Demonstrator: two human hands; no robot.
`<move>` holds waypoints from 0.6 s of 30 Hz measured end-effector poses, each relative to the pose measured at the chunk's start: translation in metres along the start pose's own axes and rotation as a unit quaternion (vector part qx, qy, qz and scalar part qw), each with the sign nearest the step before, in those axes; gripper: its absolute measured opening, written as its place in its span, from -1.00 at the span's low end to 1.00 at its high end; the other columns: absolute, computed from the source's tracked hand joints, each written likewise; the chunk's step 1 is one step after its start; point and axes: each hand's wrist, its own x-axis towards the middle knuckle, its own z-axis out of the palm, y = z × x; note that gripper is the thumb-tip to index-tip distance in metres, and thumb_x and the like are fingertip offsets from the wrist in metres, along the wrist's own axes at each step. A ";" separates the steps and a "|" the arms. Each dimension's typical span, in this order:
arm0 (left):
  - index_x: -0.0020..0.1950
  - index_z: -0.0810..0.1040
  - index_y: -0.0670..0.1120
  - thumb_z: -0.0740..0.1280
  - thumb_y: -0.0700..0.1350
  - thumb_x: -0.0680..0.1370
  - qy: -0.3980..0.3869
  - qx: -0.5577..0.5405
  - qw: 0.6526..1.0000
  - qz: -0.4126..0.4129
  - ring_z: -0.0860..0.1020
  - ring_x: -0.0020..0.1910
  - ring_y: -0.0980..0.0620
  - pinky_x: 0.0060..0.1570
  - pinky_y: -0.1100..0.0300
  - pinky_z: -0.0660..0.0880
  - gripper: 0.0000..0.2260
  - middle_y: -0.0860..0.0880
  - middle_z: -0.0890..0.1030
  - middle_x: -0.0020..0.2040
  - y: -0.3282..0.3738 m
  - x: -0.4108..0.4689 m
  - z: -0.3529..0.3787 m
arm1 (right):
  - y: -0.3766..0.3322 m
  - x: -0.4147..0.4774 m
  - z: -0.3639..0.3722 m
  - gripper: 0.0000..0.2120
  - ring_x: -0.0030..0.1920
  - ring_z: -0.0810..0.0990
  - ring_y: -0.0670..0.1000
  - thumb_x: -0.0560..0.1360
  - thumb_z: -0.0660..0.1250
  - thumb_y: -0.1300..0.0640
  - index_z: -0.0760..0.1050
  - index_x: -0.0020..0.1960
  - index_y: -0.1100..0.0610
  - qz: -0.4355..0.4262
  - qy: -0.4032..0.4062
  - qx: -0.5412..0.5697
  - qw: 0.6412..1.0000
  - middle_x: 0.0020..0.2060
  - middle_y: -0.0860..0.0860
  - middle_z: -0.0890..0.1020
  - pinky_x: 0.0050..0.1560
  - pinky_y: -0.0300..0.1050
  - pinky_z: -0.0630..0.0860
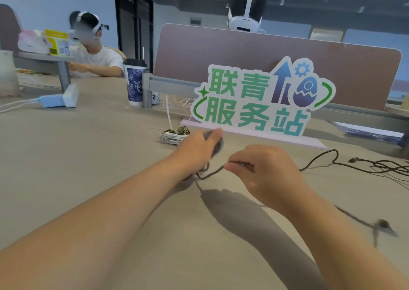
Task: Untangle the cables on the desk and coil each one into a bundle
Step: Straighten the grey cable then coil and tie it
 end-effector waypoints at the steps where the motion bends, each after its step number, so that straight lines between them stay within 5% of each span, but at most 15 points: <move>1: -0.07 0.54 -0.03 0.01 0.27 0.57 -0.038 0.014 0.999 0.019 0.55 -0.17 -0.04 0.02 0.01 0.48 -0.53 -0.06 0.61 -0.15 0.003 -0.006 0.005 | 0.000 0.000 0.000 -0.87 -0.42 0.40 -0.05 0.42 0.38 0.02 0.65 -0.22 0.04 -0.007 0.036 -0.003 0.999 -0.45 -0.17 0.46 -0.38 -0.15 0.40; 4: -0.29 0.52 -0.05 -0.16 0.44 0.41 -0.158 -0.094 0.983 -0.018 0.45 -0.41 0.04 -0.27 0.10 0.46 -0.31 -0.03 0.52 -0.35 0.021 -0.024 0.017 | 0.005 0.002 -0.004 -0.87 -0.45 0.32 -0.07 0.34 0.50 0.02 0.61 -0.28 0.06 0.058 0.122 0.006 0.991 -0.51 -0.22 0.32 -0.40 -0.16 0.30; 7: -0.25 0.46 -0.12 -0.23 0.55 0.25 -0.341 -0.266 0.891 -0.136 0.41 -0.51 0.06 -0.52 0.31 0.35 -0.18 -0.08 0.44 -0.41 0.031 -0.031 0.017 | 0.010 0.002 -0.010 -0.81 -0.40 0.39 -0.10 0.35 0.48 -0.01 0.56 -0.28 0.09 0.134 0.146 0.028 0.980 -0.49 -0.18 0.41 -0.37 -0.21 0.32; 10: -0.15 0.42 -0.16 -0.01 0.47 0.33 -0.453 -0.221 0.860 -0.078 0.33 -0.49 0.05 -0.53 0.31 0.33 -0.31 -0.05 0.38 -0.47 0.032 -0.036 0.014 | 0.017 0.002 -0.007 -0.83 -0.33 0.47 -0.08 0.39 0.45 0.01 0.54 -0.31 0.03 0.212 0.077 0.079 0.971 -0.45 -0.13 0.51 -0.40 -0.32 0.32; 12: -0.15 0.43 -0.16 0.10 0.33 0.42 -0.426 -0.199 0.881 -0.048 0.32 -0.52 0.07 -0.52 0.30 0.32 -0.47 -0.01 0.38 -0.51 0.033 -0.036 0.012 | 0.021 0.002 -0.006 -0.81 -0.34 0.48 -0.06 0.42 0.42 -0.01 0.56 -0.32 0.03 0.249 0.045 0.127 0.959 -0.44 -0.06 0.55 -0.41 -0.28 0.32; 18: -0.06 0.57 -0.21 0.12 0.22 0.57 -0.112 -0.243 0.960 -0.084 0.46 -0.46 0.00 -0.42 0.19 0.46 -0.49 -0.07 0.56 -0.42 0.025 -0.016 0.006 | 0.023 0.001 -0.004 -0.75 -0.30 0.41 -0.14 0.57 0.21 -0.02 0.55 -0.20 0.02 0.298 0.010 0.101 0.949 -0.32 -0.09 0.52 -0.34 -0.29 0.30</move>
